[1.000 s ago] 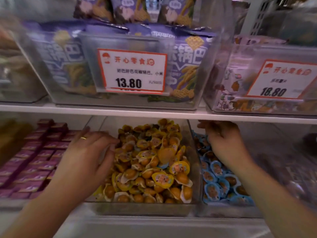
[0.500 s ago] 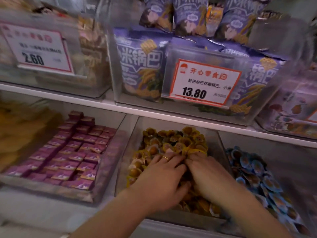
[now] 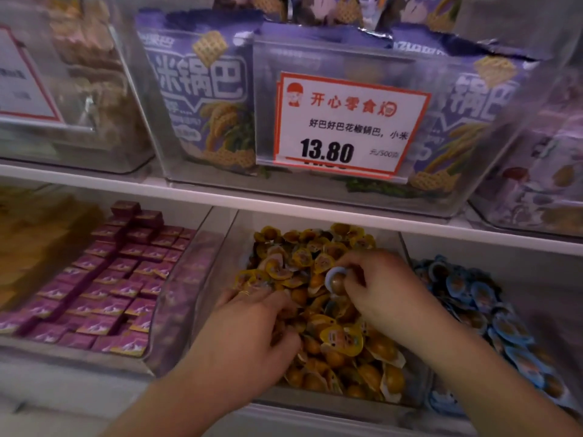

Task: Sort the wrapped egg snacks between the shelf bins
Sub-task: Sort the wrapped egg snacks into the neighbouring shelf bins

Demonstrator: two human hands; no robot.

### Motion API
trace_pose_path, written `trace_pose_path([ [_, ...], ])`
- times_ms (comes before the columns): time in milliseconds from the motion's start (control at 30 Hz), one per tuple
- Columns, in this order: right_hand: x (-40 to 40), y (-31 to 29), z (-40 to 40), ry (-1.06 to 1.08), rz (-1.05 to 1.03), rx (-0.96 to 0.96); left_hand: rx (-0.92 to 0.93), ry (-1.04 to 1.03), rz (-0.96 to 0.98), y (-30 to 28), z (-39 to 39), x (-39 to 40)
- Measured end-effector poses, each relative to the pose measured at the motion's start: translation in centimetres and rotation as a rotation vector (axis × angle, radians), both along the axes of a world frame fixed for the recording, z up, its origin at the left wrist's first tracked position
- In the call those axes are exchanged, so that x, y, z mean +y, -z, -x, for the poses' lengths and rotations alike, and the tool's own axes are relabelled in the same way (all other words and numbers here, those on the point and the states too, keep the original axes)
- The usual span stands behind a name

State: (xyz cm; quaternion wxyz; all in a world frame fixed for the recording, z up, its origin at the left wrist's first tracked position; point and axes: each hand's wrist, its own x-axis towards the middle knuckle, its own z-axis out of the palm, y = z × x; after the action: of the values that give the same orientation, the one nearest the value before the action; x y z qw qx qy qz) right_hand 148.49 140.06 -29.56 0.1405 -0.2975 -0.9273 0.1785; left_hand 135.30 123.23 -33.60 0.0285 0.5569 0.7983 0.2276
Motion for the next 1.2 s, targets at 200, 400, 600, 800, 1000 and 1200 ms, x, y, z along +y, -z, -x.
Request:
trace_pose_path([
  [200,-1.6,1.3,0.2,-0.149,0.431,0.152,-0.339,-0.063,-0.234,-0.1,-1.6,0.9],
  [400,-1.0,2.7,0.6,-0.241,-0.273,-0.248,-0.627,-0.202,-0.387,0.1,-0.2,0.9],
  [600,-0.8,3.1,1.2,-0.139,-0.299,-0.421,-0.600,-0.167,-0.442,-0.3,-0.1,-0.3],
  [800,-1.5,1.5,1.3,-0.064,-0.382,-0.350,-0.454,-0.059,-0.426,-0.1,-1.4,-0.3],
  [1000,-2.7,-1.1,0.9,-0.062,0.206,0.236,-0.892,-0.141,-0.501,-0.6,-0.4,0.2],
  [1200,-4.1,-0.4,2.0,-0.149,0.614,0.349,-0.799,-0.115,-0.494,-1.0,-0.4,-0.9],
])
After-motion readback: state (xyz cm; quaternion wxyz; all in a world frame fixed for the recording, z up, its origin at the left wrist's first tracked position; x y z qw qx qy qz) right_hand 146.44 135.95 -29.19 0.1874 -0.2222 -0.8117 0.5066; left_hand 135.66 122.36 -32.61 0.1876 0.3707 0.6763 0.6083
